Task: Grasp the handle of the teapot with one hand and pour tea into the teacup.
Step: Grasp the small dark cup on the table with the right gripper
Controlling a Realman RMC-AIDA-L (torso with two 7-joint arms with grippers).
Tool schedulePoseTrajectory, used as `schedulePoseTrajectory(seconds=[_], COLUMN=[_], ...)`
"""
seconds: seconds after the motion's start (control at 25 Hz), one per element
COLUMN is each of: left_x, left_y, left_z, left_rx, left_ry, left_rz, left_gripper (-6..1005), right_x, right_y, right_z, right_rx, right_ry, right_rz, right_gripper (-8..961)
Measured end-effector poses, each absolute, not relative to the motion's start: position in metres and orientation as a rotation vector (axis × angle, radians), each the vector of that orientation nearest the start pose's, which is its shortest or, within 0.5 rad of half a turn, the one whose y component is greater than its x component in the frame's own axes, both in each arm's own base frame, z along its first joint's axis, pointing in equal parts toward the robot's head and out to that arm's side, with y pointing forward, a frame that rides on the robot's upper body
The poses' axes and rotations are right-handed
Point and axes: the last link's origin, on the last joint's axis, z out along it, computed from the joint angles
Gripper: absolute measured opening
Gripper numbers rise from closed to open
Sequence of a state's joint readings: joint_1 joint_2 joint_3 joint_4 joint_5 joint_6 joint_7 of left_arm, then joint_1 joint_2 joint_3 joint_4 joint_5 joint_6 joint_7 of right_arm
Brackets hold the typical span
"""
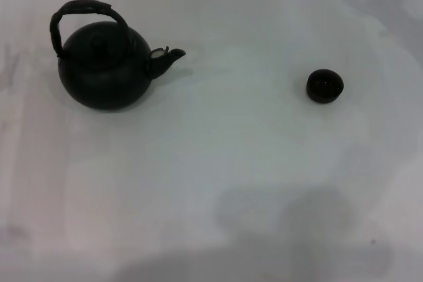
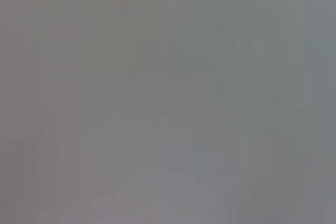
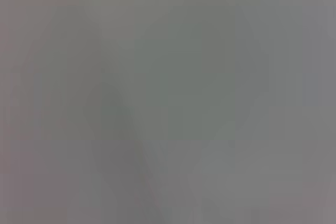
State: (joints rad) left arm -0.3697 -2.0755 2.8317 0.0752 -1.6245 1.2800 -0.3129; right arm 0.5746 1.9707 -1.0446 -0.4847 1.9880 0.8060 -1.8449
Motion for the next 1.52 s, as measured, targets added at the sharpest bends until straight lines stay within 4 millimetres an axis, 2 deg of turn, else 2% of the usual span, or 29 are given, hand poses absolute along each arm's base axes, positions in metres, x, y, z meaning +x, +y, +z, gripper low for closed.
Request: schedulePoseTrajectory(seconds=[0.16,0.4,0.56,0.8,0.92,1.2,1.4,1.52], left_x=[-0.379,-0.379,-0.378,-0.379,-0.379,-0.38,-0.381,-0.381], left_y=[0.292,0.293,0.294,0.295,0.294,0.295,0.295,0.294], left_z=[0.023,0.023,0.024,0.025,0.026,0.025,0.025,0.025], left_rx=[-1.28,-1.28,-1.282,-1.281,-1.28,-1.281,-1.28,-1.279], left_ry=[-0.729,-0.728,-0.724,-0.718,-0.72,-0.728,-0.732,-0.734], left_rz=[-0.754,-0.754,-0.755,-0.75,-0.752,-0.748,-0.746,-0.746], left_gripper=[874,876,876,876,876,876,876,876], right_x=[0.253,0.204,0.171,0.137,0.129,0.127,0.141,0.15], right_y=[0.44,0.439,0.428,0.409,0.405,0.399,0.404,0.406], right_z=[0.062,0.067,0.058,0.04,0.024,-0.014,-0.036,-0.044], right_rx=[-2.134,-2.411,-2.557,-2.703,-2.733,-2.729,-2.694,-2.686], right_ry=[0.823,0.78,0.677,0.558,0.546,0.49,0.532,0.572], right_rz=[0.671,0.448,0.205,-0.026,-0.187,-0.479,-0.635,-0.672], right_gripper=[824,824,824,823,821,817,814,812])
